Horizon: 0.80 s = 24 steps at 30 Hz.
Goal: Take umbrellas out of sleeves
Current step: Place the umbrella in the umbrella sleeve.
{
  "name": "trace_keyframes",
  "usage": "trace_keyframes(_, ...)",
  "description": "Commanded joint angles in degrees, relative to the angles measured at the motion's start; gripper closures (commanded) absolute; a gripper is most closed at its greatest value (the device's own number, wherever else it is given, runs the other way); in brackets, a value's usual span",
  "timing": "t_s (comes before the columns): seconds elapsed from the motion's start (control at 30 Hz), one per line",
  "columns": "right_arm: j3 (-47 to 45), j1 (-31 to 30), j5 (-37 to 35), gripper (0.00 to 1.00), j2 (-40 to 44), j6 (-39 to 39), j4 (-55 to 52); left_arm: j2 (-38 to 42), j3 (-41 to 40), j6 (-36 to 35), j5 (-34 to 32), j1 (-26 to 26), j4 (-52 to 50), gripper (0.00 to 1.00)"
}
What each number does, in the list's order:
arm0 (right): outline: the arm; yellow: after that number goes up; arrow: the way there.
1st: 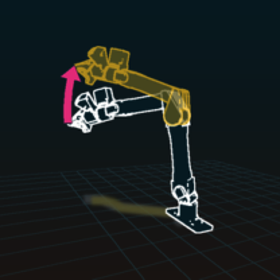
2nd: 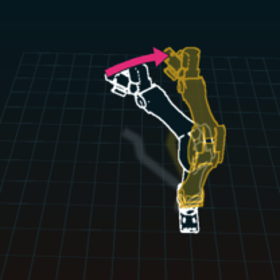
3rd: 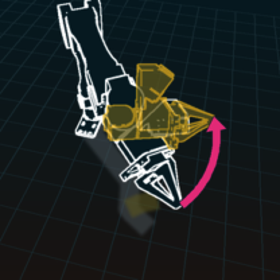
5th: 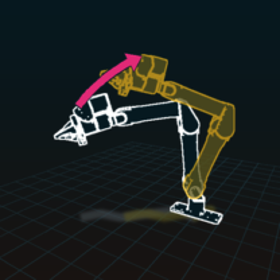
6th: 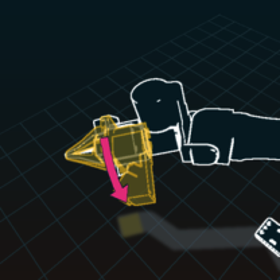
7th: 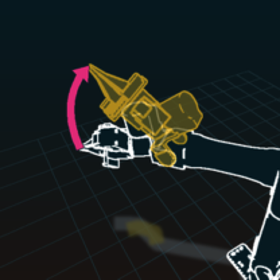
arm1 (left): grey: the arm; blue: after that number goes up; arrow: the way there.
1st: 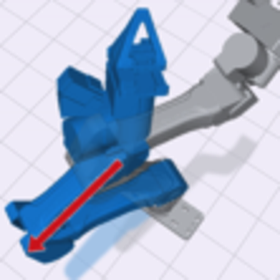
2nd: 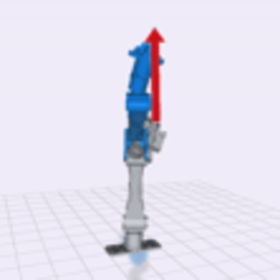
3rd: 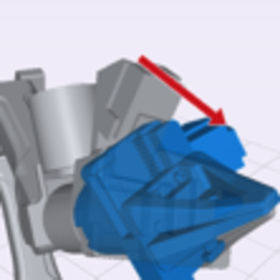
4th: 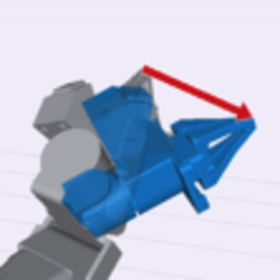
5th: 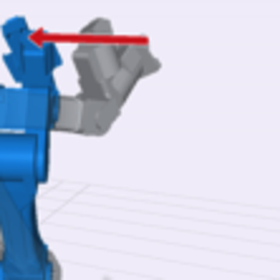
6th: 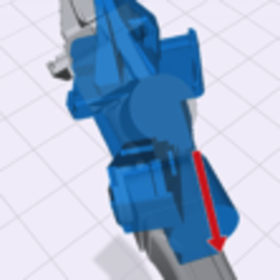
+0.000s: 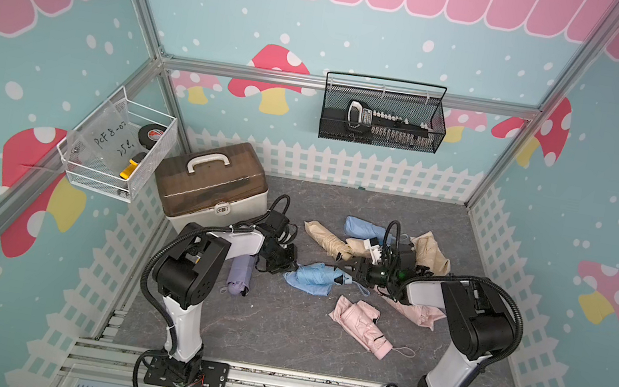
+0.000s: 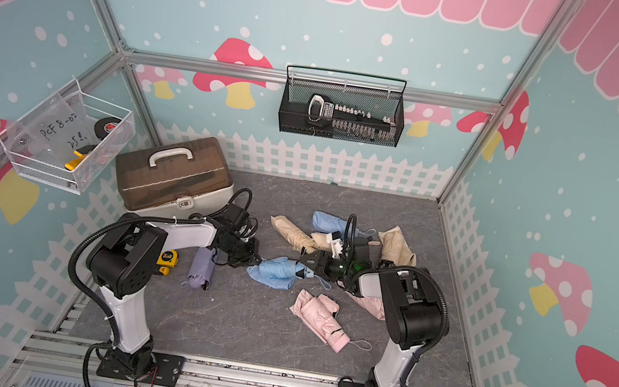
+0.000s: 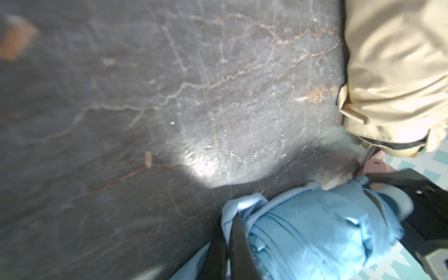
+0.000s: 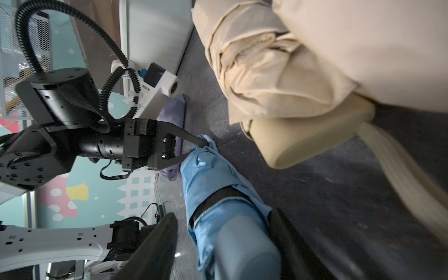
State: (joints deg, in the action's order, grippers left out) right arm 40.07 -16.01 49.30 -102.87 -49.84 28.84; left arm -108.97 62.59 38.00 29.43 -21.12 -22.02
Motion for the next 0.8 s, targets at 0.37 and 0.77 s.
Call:
trace_keyframes(0.37,10.92,1.35,-18.09,0.17,19.63,27.84,-40.59,-1.87,-2.38,1.79,-0.86,-0.85,-0.53,1.0)
trace_keyframes(0.77,30.58,-2.5,-28.13,0.18,17.67,44.66,-67.48,6.22,-2.72,-1.01,-4.35,-0.2,-0.67,0.37)
